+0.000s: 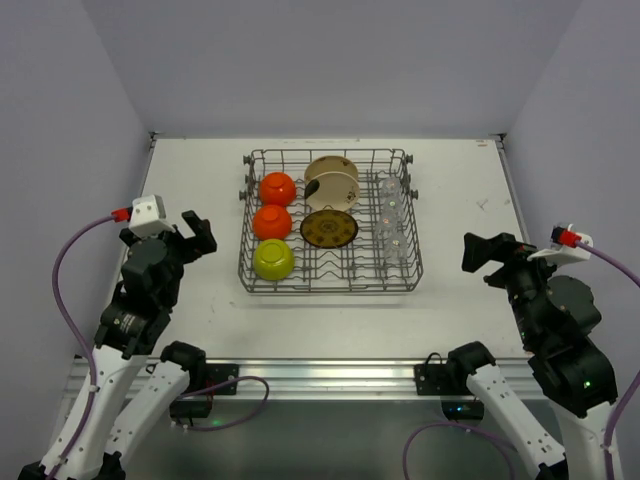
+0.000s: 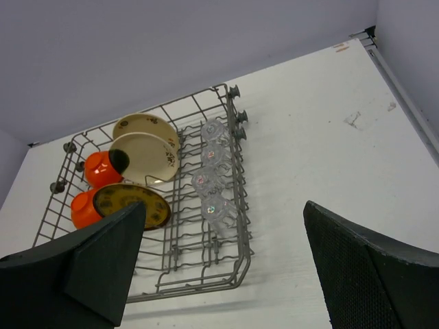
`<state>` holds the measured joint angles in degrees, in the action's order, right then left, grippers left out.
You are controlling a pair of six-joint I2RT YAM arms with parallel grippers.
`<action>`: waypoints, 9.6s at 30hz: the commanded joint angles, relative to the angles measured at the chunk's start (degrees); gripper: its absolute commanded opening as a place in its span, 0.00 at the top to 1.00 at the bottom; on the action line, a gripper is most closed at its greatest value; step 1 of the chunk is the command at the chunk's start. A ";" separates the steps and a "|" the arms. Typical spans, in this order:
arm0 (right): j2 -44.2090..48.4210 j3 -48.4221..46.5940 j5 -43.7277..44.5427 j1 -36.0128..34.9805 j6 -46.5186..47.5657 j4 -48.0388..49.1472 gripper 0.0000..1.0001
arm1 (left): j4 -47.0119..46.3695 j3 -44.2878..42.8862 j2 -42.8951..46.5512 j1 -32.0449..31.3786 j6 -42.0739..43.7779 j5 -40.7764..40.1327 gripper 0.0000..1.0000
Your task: Unload the mixed dishes from the dish rack
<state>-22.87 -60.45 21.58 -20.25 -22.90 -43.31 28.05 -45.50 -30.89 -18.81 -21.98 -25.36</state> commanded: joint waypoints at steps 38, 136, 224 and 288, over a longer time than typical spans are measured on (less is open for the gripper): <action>-69.14 -23.75 -24.75 -17.36 51.63 16.50 0.22 | -4.50 1.73 -1.80 0.09 1.85 4.98 0.00; -37.24 0.42 -73.53 -0.13 -13.94 46.48 1.00 | -60.68 1.82 -25.35 -7.21 -24.79 71.86 0.52; -55.50 -10.30 -44.88 -2.51 32.08 38.12 0.01 | -10.04 -6.64 -32.70 19.43 -22.68 23.00 0.00; -86.73 -27.19 -37.22 -5.77 80.11 34.43 1.00 | 1.30 2.34 -5.58 13.53 -1.40 24.66 0.00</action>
<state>-112.55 -88.58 -14.76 -26.61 54.11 -10.68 30.50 -43.24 -36.88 -4.95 -24.86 -1.69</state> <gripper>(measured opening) 0.108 0.997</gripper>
